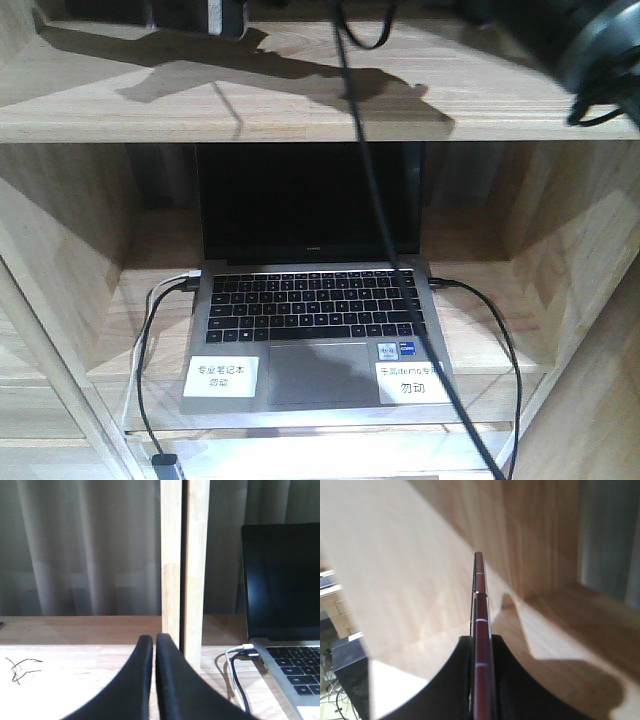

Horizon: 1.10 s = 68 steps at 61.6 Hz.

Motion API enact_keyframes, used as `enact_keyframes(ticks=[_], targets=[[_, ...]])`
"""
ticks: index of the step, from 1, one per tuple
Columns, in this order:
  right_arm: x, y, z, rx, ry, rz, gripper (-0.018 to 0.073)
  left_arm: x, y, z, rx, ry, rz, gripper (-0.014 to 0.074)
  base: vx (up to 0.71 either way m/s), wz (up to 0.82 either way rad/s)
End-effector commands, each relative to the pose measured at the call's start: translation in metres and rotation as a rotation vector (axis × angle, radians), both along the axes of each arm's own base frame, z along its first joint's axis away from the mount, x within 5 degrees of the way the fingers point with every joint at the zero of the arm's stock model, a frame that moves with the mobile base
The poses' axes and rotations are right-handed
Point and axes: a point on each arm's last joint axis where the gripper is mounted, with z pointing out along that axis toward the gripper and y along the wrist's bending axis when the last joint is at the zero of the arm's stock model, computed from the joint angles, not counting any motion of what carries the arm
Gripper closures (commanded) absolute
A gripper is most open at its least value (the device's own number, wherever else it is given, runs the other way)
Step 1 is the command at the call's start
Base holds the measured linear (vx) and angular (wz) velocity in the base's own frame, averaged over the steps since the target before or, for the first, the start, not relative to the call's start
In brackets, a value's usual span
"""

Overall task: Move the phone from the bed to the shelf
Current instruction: 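Lower the phone onto the upper shelf and open the right gripper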

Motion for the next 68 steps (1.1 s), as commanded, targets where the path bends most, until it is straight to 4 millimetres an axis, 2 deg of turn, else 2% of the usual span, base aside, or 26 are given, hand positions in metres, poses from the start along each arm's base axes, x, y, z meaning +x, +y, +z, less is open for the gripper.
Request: enact_keyframes(ticks=[1,21,41,51,68], targets=[[-0.01,-0.007,0.034,0.121,-0.063,-0.055,0.0561,-0.002,0.0,0.015,-0.013,-0.105,-0.005,0.0595,0.0,0.0],[0.011,0.002,0.006,0.094,-0.022,-0.081,0.0561,-0.002,0.0,0.015,-0.013,-0.105,-0.005,0.0595,0.0,0.0],[0.018,0.001,0.003,0.106,-0.024,-0.124,0.0505,-0.002,0.0,0.015,-0.013,-0.105,-0.005,0.0595,0.0,0.0],[0.018,0.001,0.003,0.107,-0.021,-0.125,0.0402,-0.002,0.0,0.015,-0.013,-0.105,-0.005,0.0595,0.0,0.0],[0.02,0.0,0.003,0.094,-0.038,-0.146,0.0047,-0.002,0.0,0.015,-0.013,-0.105,-0.005,0.0595,0.0,0.0]])
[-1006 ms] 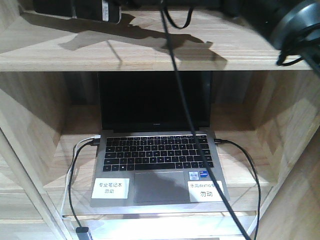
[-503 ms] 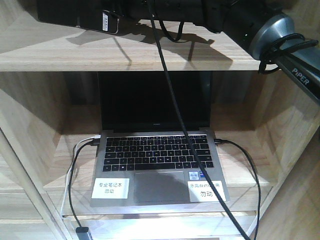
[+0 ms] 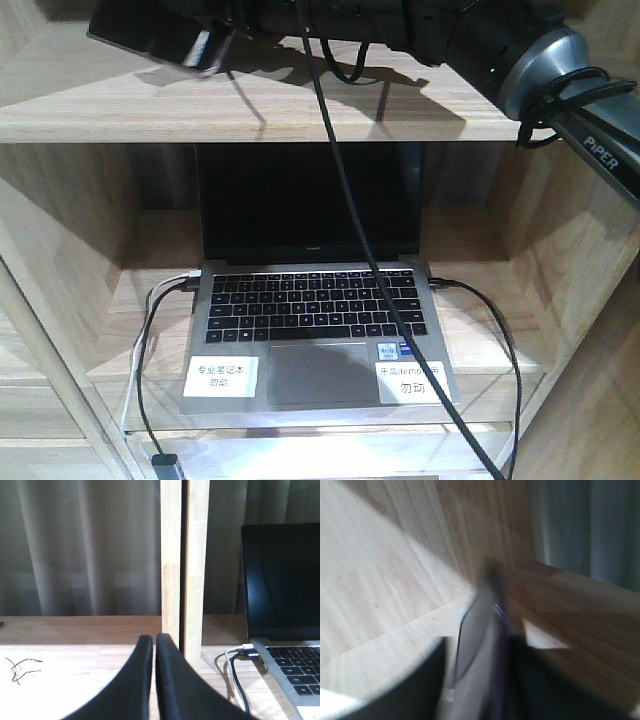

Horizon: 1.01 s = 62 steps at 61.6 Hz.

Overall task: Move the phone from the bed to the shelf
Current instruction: 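Lower the phone onto the upper shelf and open the right gripper, then withdraw the open right gripper away from the phone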

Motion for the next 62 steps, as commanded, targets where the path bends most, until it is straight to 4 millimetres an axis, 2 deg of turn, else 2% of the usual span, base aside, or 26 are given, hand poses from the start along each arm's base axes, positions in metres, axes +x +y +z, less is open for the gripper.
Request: enact_keyframes(ticks=[1,5,10,30,40,51,56,62], targets=[[-0.012,-0.011,0.038,0.069,-0.086,-0.04,0.0031,-0.002,0.0,0.015,-0.013,-0.105,-0.005,0.0595,0.0,0.0],[-0.012,-0.011,0.038,0.067,-0.087,-0.041,-0.003,-0.002,0.0,0.015,-0.013,-0.105,-0.005,0.0595,0.0,0.0],[-0.012,-0.011,0.038,0.067,-0.087,-0.041,-0.0055,-0.002,0.0,0.015,-0.013,-0.105,-0.005,0.0595,0.0,0.0],[-0.013,-0.012,0.039,0.067,-0.09,-0.041,-0.0022,-0.002,0.0,0.015,-0.013,-0.105,-0.005,0.0595,0.0,0.0],[-0.019,-0.016,0.049,0.054,-0.12,-0.048,0.0007,-0.002,0.0,0.015,-0.013,-0.105,-0.005,0.0595,0.0,0.0],[-0.029,-0.024,0.063,0.022,-0.151,-0.074,0.0102,-0.002,0.0,0.015,-0.013,-0.105,-0.005,0.0595,0.0,0.0],[-0.034,-0.027,0.069,0.008,-0.159,-0.089,0.0188,-0.002,0.0,0.015,-0.013,-0.105,-0.005,0.0595,0.0,0.0],[-0.039,-0.032,0.075,0.01,-0.141,-0.109,0.0353,-0.002,0.0,0.015,-0.013,-0.105,-0.005,0.0595,0.0,0.0]])
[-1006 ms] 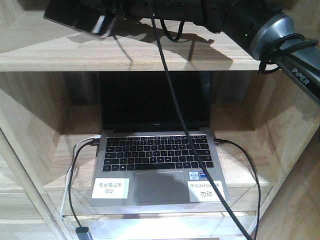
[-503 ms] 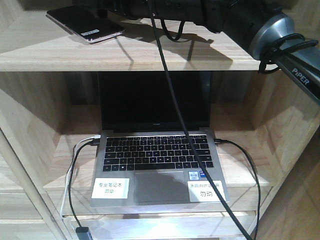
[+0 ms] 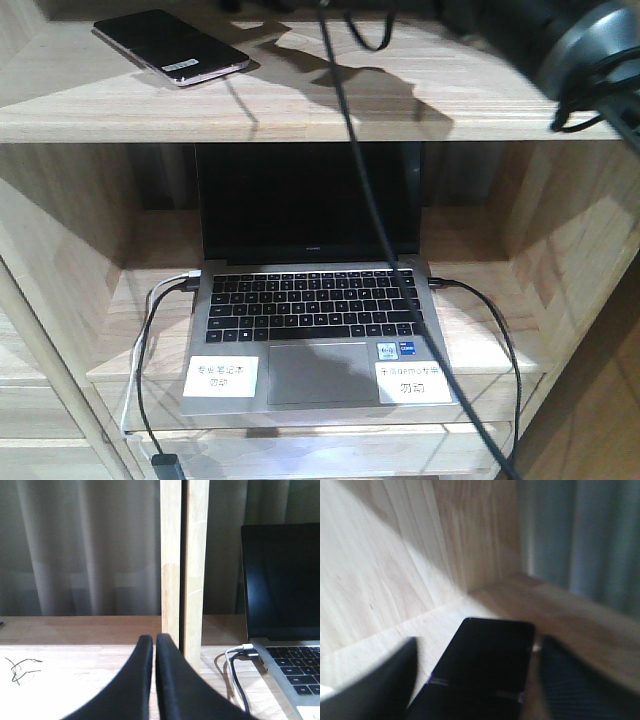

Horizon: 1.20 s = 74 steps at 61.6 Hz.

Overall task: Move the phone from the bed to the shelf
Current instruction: 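Withdraw the open right gripper away from the phone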

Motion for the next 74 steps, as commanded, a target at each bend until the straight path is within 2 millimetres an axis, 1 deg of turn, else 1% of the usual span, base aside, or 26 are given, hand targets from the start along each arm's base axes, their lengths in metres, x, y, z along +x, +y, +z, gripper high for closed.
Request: enact_keyframes(ticks=[1,7,21,27,28,35,45,46,55,65,70,72,73,74], targets=[[-0.023,-0.018,0.047,0.083,-0.069,-0.05,0.0395,-0.002,0.0,0.015,-0.013,-0.105,-0.005,0.0595,0.0,0.0],[-0.027,-0.021,0.052,0.08,-0.059,-0.066,0.0579,-0.002,0.0,0.015,-0.013,-0.105,-0.005,0.0595,0.0,0.0],[-0.036,-0.03,0.061,0.06,-0.071,-0.102,0.0564,-0.002,0.0,0.015,-0.013,-0.105,-0.005,0.0595,0.0,0.0],[-0.04,-0.035,0.059,0.063,-0.06,-0.145,0.0564,-0.002,0.0,0.015,-0.013,-0.105,-0.005,0.0595,0.0,0.0],[-0.041,-0.036,0.057,0.062,-0.051,-0.151,0.0564,-0.002,0.0,0.015,-0.013,-0.105,-0.005,0.0595,0.0,0.0],[-0.051,-0.046,0.053,0.078,-0.053,-0.201,0.0564,-0.002,0.0,0.015,-0.013,-0.105,-0.005,0.0595,0.0,0.0],[-0.08,-0.067,0.056,0.075,-0.116,-0.258,0.0564,-0.002,0.0,0.015,-0.013,-0.105,-0.005,0.0595,0.0,0.0],[-0.081,-0.068,0.053,0.069,-0.112,-0.263,0.0564,-0.002,0.0,0.015,-0.013,-0.105,-0.005,0.0595,0.0,0.0],[-0.108,-0.087,0.045,0.066,-0.138,-0.316,0.0564,-0.002,0.0,0.015,-0.013,-0.105,-0.005,0.0595,0.0,0.0],[-0.136,-0.108,0.017,0.05,-0.123,-0.377,0.0564,-0.002,0.0,0.015,-0.013,-0.105,-0.005,0.0595,0.0,0.0],[-0.154,-0.119,0.004,0.048,-0.119,-0.402,0.0564,-0.002,0.0,0.015,-0.013,-0.105,-0.005,0.0595,0.0,0.0],[-0.162,-0.125,0.003,0.055,-0.127,-0.411,0.0564,-0.002,0.0,0.015,-0.013,-0.105,-0.005,0.0595,0.0,0.0],[-0.165,-0.127,-0.002,0.048,-0.12,-0.414,0.0564,-0.002,0.0,0.015,-0.013,-0.105,-0.005,0.0595,0.0,0.0],[-0.171,-0.13,-0.002,0.052,-0.129,-0.417,0.0564,-0.002,0.0,0.015,-0.013,-0.105,-0.005,0.0595,0.0,0.0]])
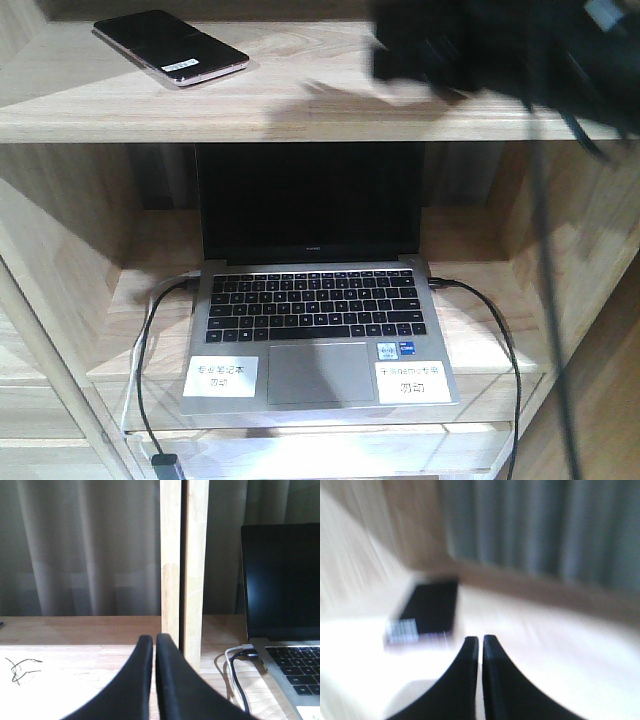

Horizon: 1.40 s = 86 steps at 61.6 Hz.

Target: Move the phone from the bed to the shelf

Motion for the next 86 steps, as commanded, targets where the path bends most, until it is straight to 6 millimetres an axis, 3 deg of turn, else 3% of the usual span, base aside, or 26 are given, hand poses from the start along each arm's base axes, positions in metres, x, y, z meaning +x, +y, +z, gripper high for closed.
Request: enact_keyframes(ticks=[1,28,43,60,86], targets=[[-0.027,-0.022,0.008,0.055,-0.099,-0.073,0.0564,-0.002,0.0,0.015,-0.013,-0.105,-0.005,0.0595,0.0,0.0],[-0.137,-0.079,-0.047,0.07,-0.189,-0.081,0.0564,-0.002,0.0,0.015,-0.013,-0.105,-0.005,0.0595,0.0,0.0],[-0.178,-0.101,-0.081,0.108,-0.256,-0.082,0.0564,-0.002,0.0,0.015,-0.013,-0.105,-0.005,0.0595,0.0,0.0],[-0.198,-0.111,-0.106,0.132,-0.3,-0.082,0.0564,-0.002,0.0,0.015,-0.013,-0.105,-0.005,0.0595,0.0,0.0],[-0.199,-0.111,-0.107,0.134,-0.303,-0.083,0.0564,-0.002,0.0,0.015,-0.013,-0.105,-0.005,0.0595,0.0,0.0]])
